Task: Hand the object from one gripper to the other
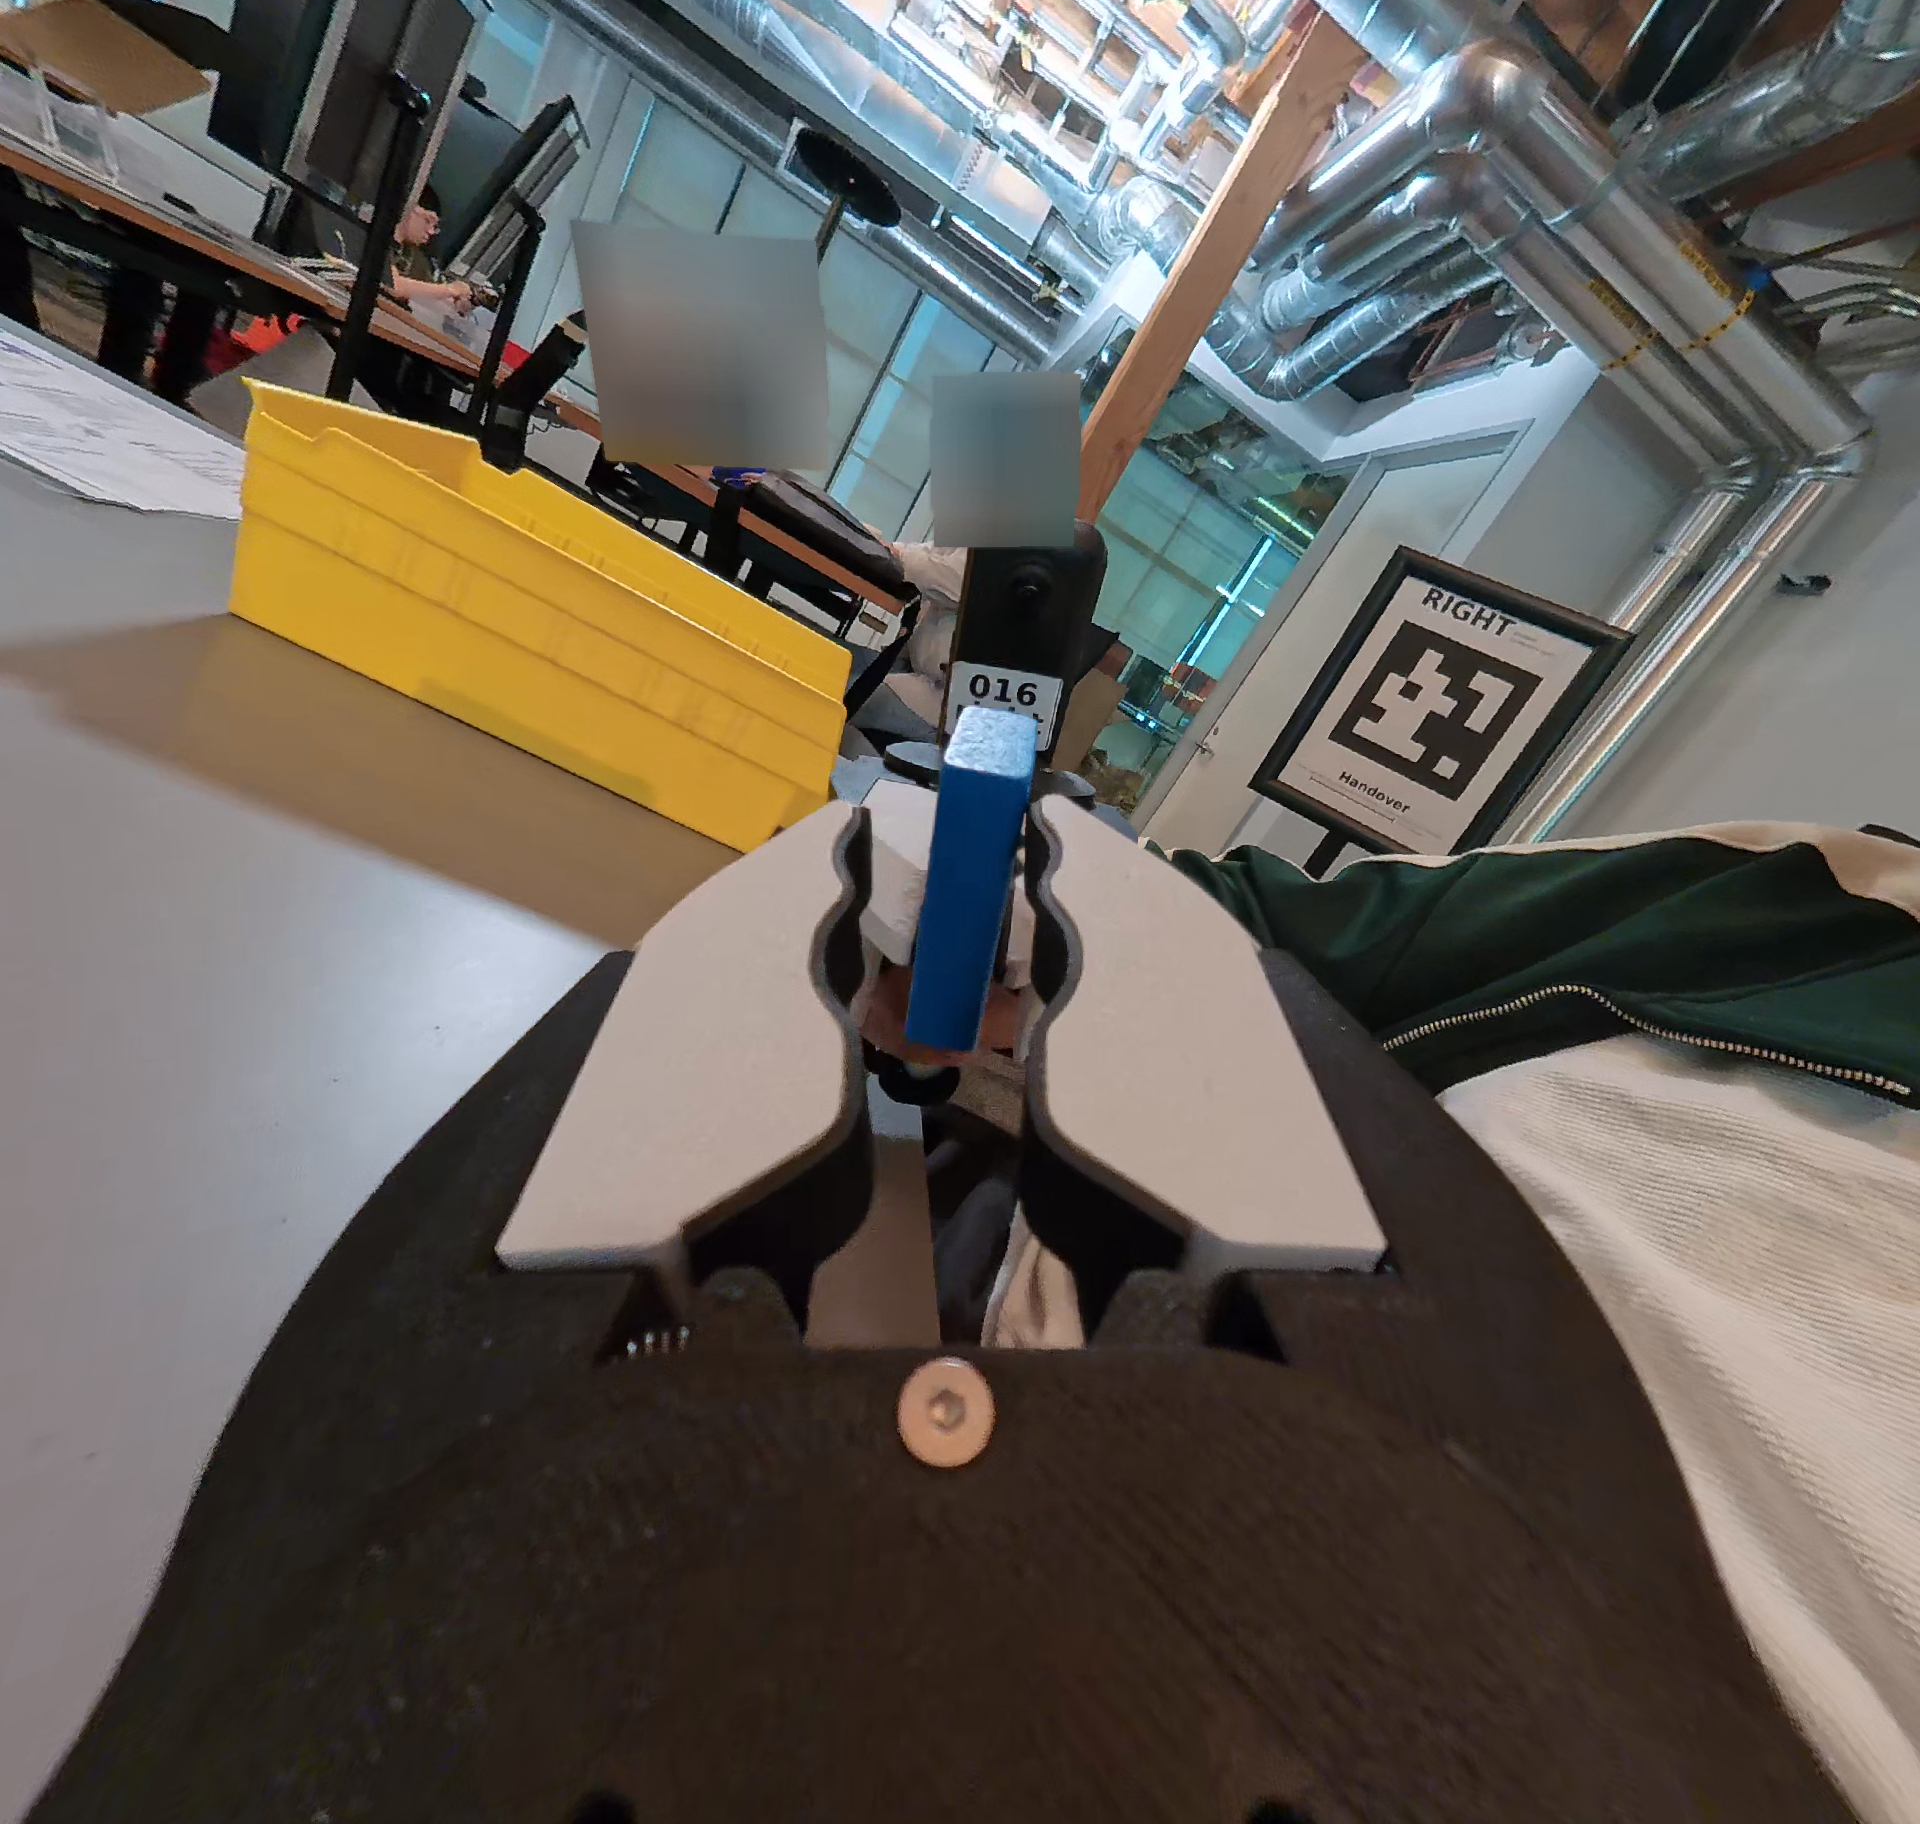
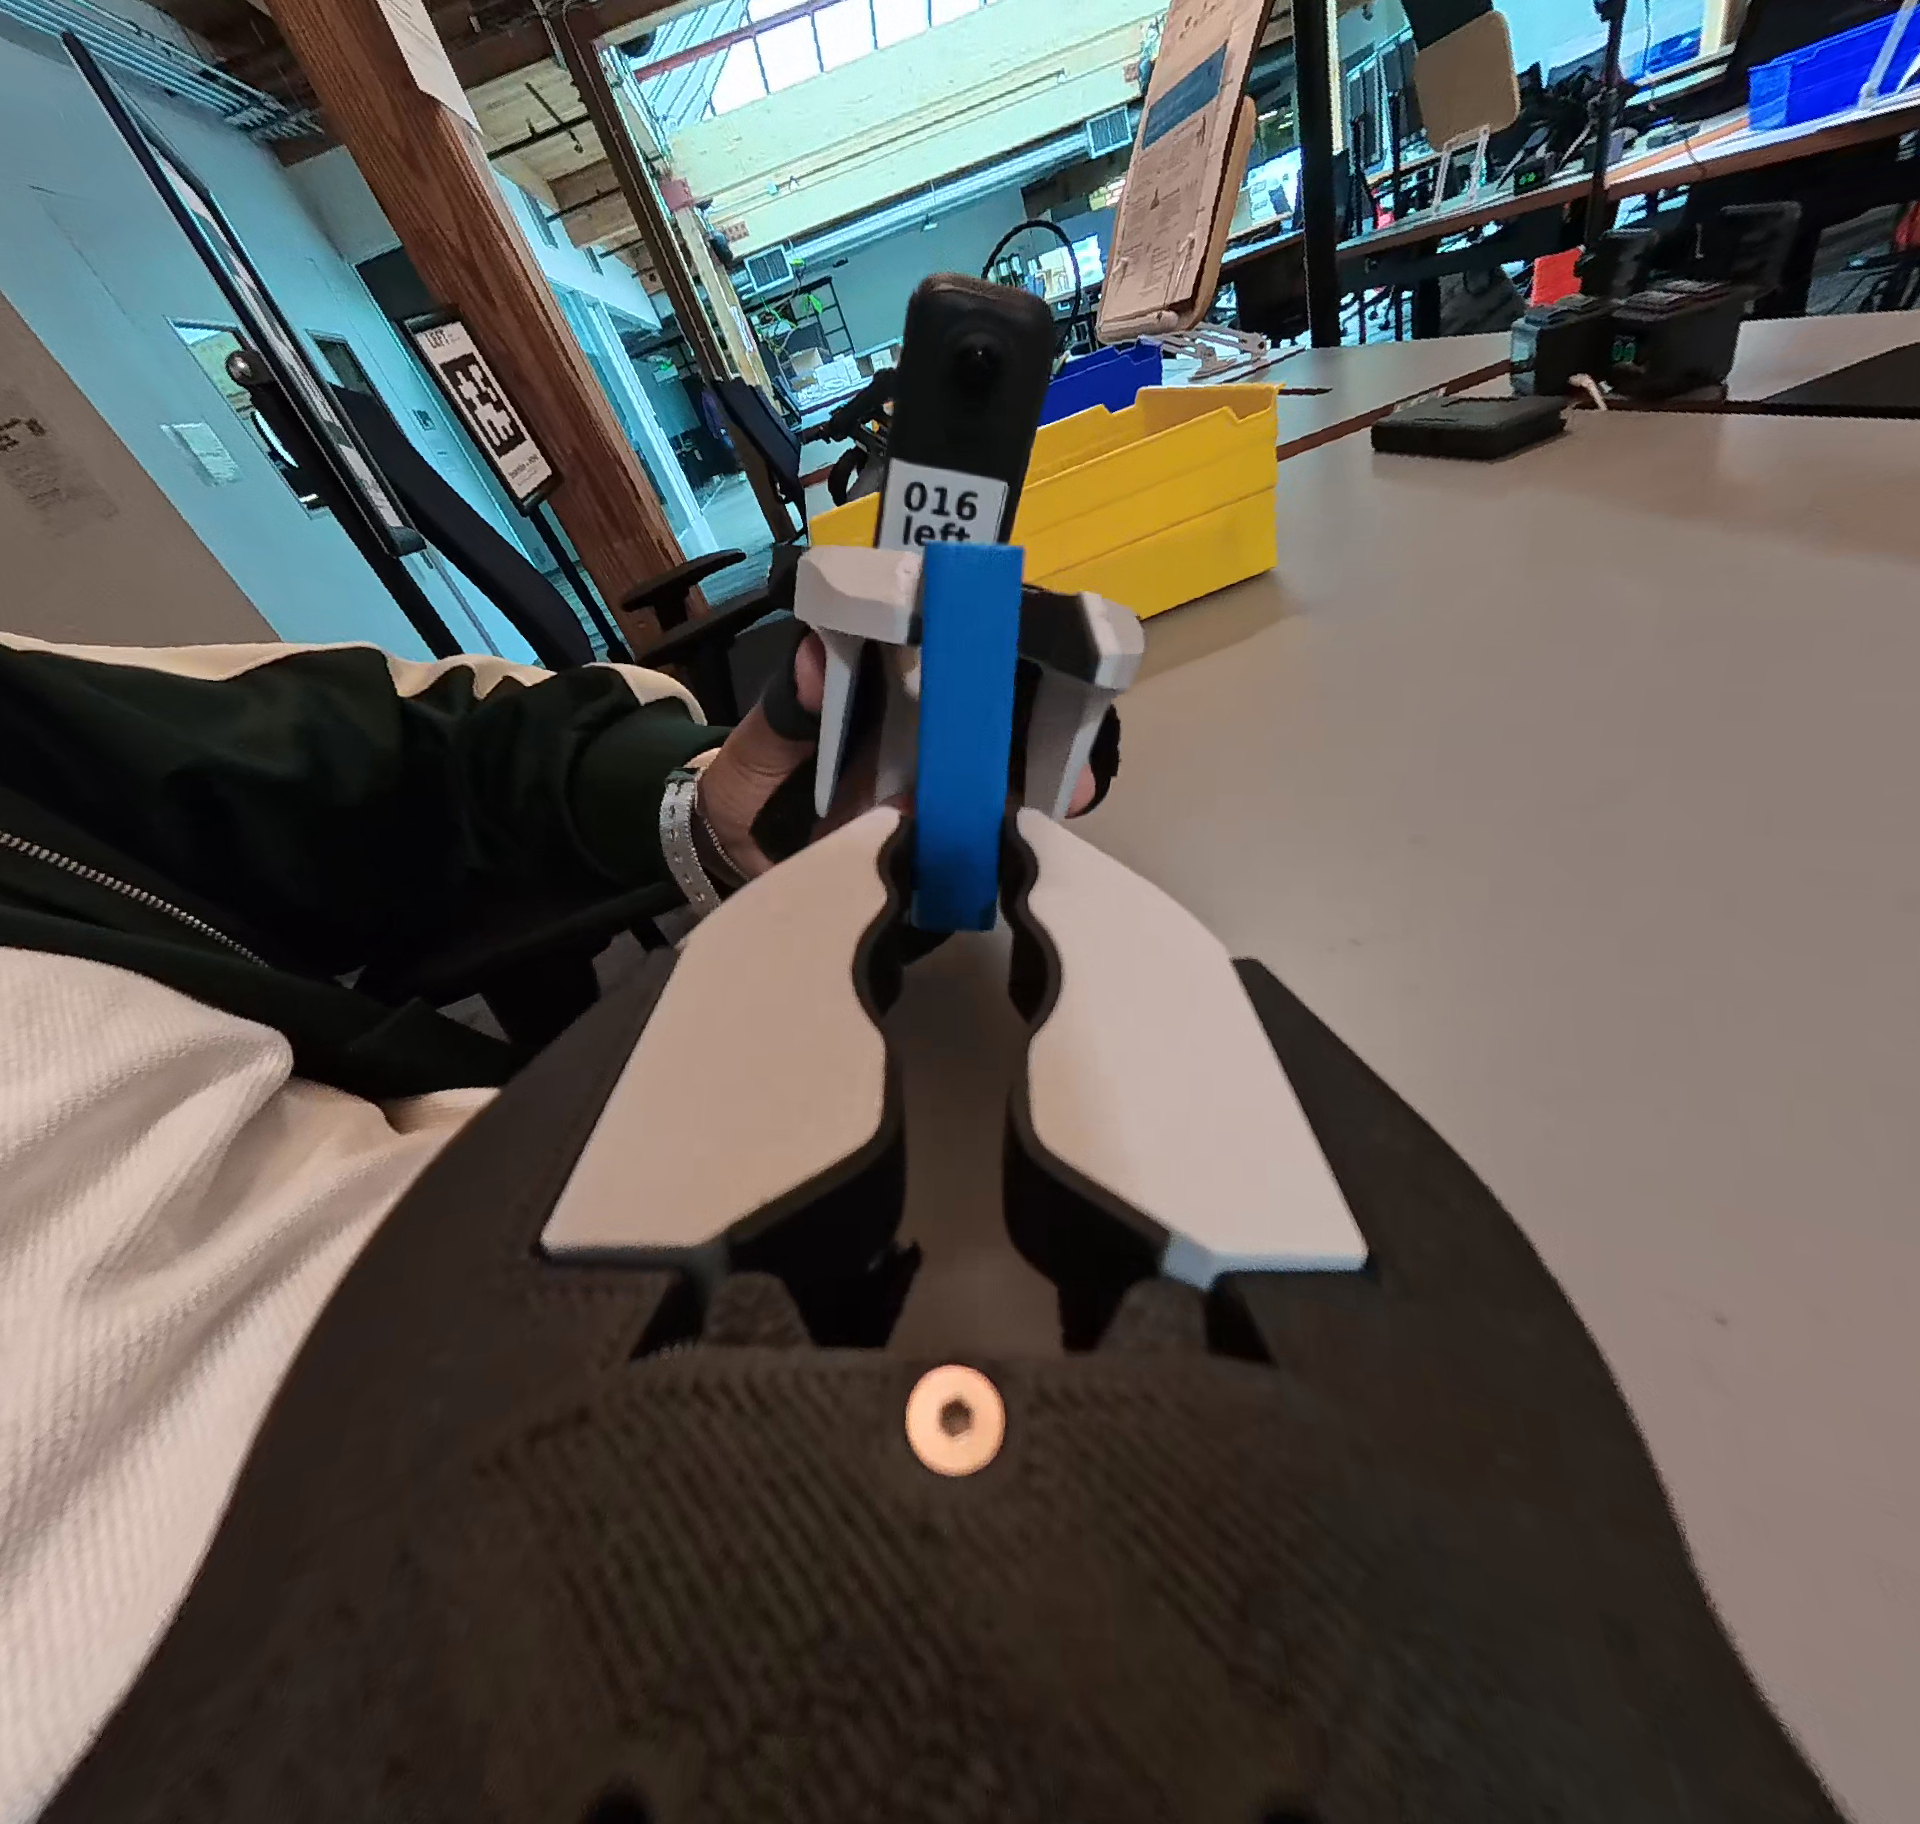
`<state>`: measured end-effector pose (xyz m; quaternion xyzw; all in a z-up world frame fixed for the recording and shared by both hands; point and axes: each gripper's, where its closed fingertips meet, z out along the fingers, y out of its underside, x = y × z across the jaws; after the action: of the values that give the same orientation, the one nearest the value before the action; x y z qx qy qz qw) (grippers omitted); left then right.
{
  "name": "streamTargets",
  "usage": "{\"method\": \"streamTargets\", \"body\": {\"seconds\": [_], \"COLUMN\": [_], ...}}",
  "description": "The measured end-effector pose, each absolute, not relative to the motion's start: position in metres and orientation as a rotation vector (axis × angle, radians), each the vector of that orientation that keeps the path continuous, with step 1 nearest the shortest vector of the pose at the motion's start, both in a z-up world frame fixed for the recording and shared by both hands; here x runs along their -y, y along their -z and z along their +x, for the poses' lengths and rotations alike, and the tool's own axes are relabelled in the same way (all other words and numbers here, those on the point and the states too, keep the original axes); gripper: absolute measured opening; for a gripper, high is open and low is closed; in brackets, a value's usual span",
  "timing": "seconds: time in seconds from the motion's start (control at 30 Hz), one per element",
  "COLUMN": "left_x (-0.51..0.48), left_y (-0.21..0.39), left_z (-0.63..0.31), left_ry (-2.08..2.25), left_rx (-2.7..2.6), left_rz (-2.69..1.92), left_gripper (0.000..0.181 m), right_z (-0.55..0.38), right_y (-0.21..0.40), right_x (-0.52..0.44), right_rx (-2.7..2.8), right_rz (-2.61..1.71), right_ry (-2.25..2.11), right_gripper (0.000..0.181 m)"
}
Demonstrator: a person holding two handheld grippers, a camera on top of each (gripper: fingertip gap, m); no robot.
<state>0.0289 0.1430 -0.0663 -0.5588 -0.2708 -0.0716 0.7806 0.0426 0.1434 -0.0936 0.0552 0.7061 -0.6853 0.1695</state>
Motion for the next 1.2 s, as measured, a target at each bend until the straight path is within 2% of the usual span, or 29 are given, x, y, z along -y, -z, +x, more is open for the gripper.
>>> {"method": "streamTargets", "body": {"seconds": [0.3, 0.47, 0.9, 1.07, 1.2], "left_x": [-0.15, -0.155, -0.155, -0.152, -0.152], "left_y": [0.073, 0.076, 0.076, 0.074, 0.075], "left_z": [0.03, 0.035, 0.036, 0.034, 0.033], "left_ry": [0.2, 0.205, 0.132, 0.123, 0.144], "left_rx": [0.591, 0.562, 0.544, 0.551, 0.562], "left_rz": [-1.231, -1.276, -1.317, -1.306, -1.301], "left_gripper": [0.032, 0.018, 0.014, 0.014, 0.013], "right_z": [0.038, 0.036, 0.039, 0.024, 0.013], "right_y": [0.086, 0.086, 0.09, 0.075, 0.07], "right_x": [-0.147, -0.148, -0.145, -0.151, -0.157], "right_rx": [-1.913, -1.88, -1.874, -1.779, -1.703], "right_rz": [0.201, 0.23, 0.223, 0.293, 0.36], "right_ry": [1.96, 1.947, 1.921, 2.054, 2.082], "right_gripper": [0.016, 0.016, 0.016, 0.052, 0.057]}}
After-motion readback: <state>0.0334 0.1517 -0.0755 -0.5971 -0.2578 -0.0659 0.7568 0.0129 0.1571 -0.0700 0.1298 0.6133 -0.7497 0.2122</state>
